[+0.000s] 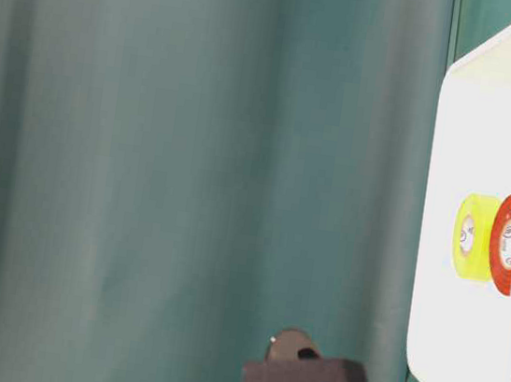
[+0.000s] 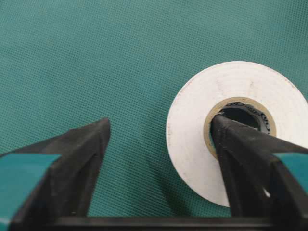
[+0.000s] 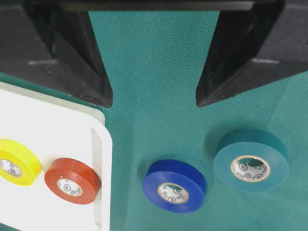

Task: Put the tape into the white case with the left arm.
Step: 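Lower the left gripper onto the white roll's rim and close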

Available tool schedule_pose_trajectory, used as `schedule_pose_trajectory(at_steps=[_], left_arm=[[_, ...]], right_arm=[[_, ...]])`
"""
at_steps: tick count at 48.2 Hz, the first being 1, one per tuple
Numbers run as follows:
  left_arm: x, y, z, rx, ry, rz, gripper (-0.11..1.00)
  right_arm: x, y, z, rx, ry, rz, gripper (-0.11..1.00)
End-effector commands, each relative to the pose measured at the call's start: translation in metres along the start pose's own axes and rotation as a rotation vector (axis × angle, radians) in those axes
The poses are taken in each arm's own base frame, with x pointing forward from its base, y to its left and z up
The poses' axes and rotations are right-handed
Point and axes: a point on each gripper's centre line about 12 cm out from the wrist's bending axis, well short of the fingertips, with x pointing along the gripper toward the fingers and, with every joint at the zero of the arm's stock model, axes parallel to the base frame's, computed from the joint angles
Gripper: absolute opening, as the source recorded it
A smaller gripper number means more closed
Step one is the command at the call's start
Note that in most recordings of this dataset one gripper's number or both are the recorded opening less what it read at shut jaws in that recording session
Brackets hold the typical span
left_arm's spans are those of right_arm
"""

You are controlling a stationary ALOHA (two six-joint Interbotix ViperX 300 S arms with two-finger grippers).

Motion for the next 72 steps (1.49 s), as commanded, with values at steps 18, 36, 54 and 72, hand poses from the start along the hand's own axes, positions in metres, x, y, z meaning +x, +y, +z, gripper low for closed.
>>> schedule_pose_trajectory(at_steps=[18,36,54,72], left_arm=[[-0.003,-0.002,0.009,-0.177,-0.009,-0.005,0.26],[-0.017,0.0,0.024,-0.176,-0.052,-0.005,0.26],[-0.055,0.002,0.047,-0.176,-0.037,-0.01,0.26],[-0.072,0.021,0.049,-0.197,-0.053,0.026,0.26]], right_arm=[[0.001,-0.001,0.004,-0.001,-0.009,-0.001,0.97],[0.001,-0.001,0.004,-0.001,-0.007,-0.001,0.97],[0.001,0.0,0.004,-0.002,-0.008,0.0,0.97],[0.001,0.0,0.003,-0.002,-0.008,0.0,0.97]])
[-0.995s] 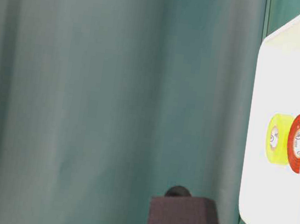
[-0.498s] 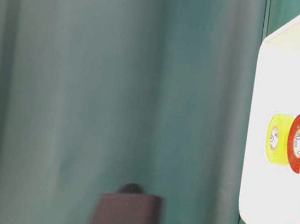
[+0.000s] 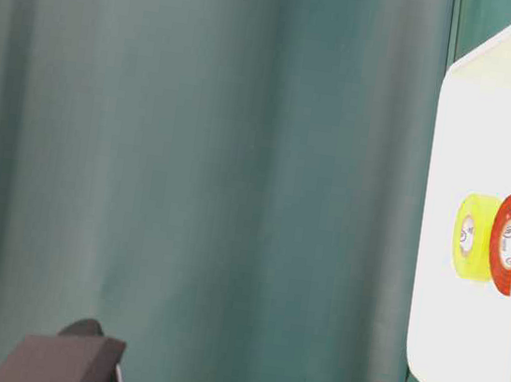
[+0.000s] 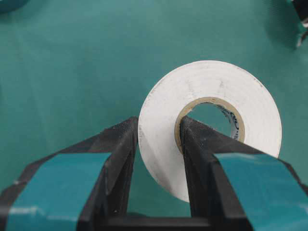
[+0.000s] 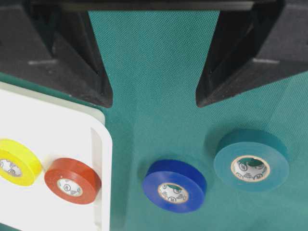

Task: Put the tape into the white case with the left arm.
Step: 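Lower the left gripper onto the white roll's rim and close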

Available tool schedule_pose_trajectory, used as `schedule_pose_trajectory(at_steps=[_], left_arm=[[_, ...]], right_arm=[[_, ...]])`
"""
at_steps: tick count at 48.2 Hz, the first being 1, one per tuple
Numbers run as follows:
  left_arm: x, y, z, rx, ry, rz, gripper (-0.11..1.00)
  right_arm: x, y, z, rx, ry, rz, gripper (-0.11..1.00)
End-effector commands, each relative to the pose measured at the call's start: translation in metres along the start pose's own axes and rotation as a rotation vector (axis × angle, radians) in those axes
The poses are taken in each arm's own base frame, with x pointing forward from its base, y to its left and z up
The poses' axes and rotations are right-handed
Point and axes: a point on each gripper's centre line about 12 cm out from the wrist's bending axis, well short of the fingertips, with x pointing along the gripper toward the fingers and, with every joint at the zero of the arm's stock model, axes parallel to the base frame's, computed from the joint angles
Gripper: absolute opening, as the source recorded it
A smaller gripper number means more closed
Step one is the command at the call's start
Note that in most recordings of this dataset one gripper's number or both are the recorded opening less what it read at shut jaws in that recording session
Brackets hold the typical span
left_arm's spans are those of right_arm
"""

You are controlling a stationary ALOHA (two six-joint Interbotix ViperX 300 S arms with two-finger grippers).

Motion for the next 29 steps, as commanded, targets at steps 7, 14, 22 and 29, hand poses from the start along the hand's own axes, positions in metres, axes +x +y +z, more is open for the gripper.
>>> schedule_pose_trajectory(at_steps=[7,14,22,29], left_arm=[[-0.012,0.032,0.004,-0.031,-0.029,0.061,0.26],[-0.021,0.057,0.0,-0.036,-0.031,0.113,0.26],[-0.035,0.087,-0.01,-0.061,-0.029,0.178,0.26],[-0.045,0.108,-0.018,-0.084,-0.024,0.227,0.26]], right_arm=[[0.001,-0.001,0.004,-0.001,-0.009,-0.001,0.97],[0.001,0.0,0.004,-0.002,-0.008,0.0,0.97],[0.001,0.0,0.004,-0.002,-0.008,0.0,0.97],[0.001,0.0,0.003,-0.001,-0.007,-0.001,0.97]])
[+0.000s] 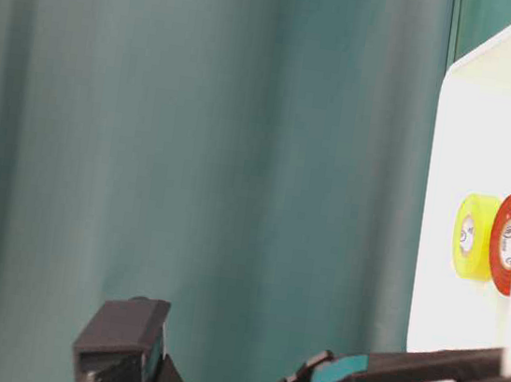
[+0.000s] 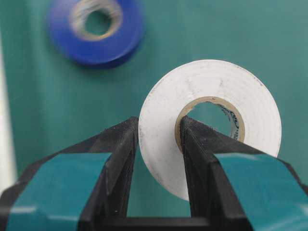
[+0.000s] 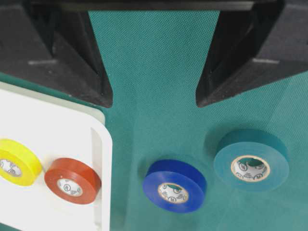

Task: Put the tape into the white case with the left arm.
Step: 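Lower the left gripper onto the white roll's rim and close, then lift the white roll and carry it into the tray's left corner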

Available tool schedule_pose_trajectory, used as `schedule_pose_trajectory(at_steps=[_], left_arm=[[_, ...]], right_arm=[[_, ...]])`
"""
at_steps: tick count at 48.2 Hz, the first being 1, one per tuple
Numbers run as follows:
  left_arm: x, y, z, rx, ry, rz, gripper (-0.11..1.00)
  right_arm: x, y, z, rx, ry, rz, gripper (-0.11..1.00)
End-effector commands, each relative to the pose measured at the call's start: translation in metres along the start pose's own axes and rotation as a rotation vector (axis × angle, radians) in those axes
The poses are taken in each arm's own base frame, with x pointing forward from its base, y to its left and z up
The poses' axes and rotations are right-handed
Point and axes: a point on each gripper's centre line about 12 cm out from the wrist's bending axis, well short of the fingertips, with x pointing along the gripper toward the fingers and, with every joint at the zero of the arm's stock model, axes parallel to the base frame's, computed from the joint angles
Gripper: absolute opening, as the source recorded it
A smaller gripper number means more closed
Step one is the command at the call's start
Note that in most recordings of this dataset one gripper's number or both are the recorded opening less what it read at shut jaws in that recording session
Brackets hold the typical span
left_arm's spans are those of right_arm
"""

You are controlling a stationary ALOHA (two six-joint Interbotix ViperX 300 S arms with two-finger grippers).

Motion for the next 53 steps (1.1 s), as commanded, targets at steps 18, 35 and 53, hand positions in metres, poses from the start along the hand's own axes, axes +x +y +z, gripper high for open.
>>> schedule_pose_trajectory(at_steps=[18,35,53], left_arm=[[-0.014,0.056,0.002,-0.06,-0.03,0.12,0.26],[-0.022,0.112,-0.013,-0.086,-0.004,0.24,0.26],[-0.023,0.139,-0.025,-0.075,0.021,0.296,0.26]], right_arm=[[0.001,-0.001,0.004,0.0,-0.007,-0.001,0.97],[0.001,0.0,0.003,0.0,-0.006,0.0,0.97],[0.001,-0.001,0.004,0.0,-0.009,-0.001,0.97]])
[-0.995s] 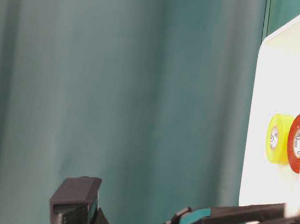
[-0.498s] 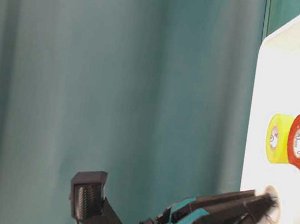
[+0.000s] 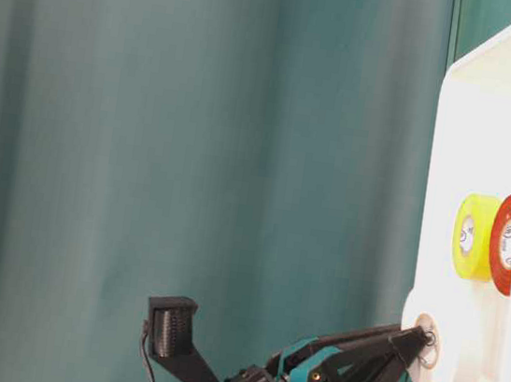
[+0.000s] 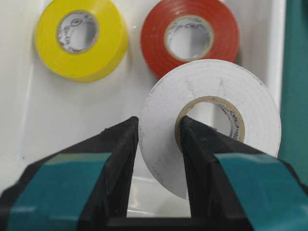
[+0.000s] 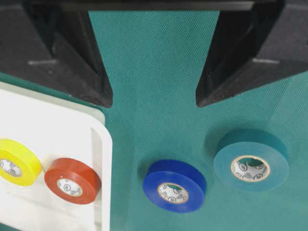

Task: Put the tape into the white case with the left arm.
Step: 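Lift the white roll and carry it into the tray's left corner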

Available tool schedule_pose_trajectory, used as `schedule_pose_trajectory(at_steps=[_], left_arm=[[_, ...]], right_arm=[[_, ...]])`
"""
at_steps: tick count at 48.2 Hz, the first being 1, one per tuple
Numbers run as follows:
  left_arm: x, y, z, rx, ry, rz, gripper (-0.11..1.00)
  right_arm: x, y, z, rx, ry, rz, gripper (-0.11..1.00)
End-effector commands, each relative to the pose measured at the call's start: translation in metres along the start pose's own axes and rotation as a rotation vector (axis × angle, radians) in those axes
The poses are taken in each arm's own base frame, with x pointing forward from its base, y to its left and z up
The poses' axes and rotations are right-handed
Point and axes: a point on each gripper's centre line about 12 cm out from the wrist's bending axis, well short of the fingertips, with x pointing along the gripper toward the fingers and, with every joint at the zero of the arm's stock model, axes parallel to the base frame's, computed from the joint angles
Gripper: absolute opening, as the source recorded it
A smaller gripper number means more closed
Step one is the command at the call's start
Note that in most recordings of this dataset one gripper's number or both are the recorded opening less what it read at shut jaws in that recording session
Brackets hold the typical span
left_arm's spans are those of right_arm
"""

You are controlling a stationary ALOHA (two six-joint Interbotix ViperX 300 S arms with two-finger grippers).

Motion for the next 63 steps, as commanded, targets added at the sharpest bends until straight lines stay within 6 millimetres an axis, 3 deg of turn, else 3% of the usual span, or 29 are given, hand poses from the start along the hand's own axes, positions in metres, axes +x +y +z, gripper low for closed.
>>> schedule_pose_trajectory(at_steps=[1,13,33,35,43,47,63], left_arm=[[0.0,0.005,0.007,-0.004,-0.027,0.013,0.26],[0.012,0.003,-0.001,-0.004,0.006,0.005,0.26],[0.012,0.003,0.0,-0.005,-0.004,0.008,0.26],[0.012,0.003,0.0,-0.005,-0.004,0.008,0.32],[0.012,0.003,-0.001,-0.004,-0.003,0.007,0.81],[0.012,0.003,-0.001,-0.004,-0.003,0.007,0.96],[0.011,0.003,-0.002,-0.005,-0.003,0.007,0.98]], right_arm=[[0.001,-0.001,0.004,0.0,-0.009,-0.002,0.97],[0.001,0.0,0.004,0.0,-0.009,0.0,0.97],[0.001,0.0,0.004,0.0,-0.009,0.0,0.97],[0.001,-0.001,0.004,0.0,-0.009,-0.002,0.97],[0.001,-0.001,0.004,0.0,-0.01,-0.001,0.97],[0.001,0.0,0.004,0.0,-0.011,0.0,0.97],[0.001,0.0,0.004,0.001,-0.009,0.0,0.97]])
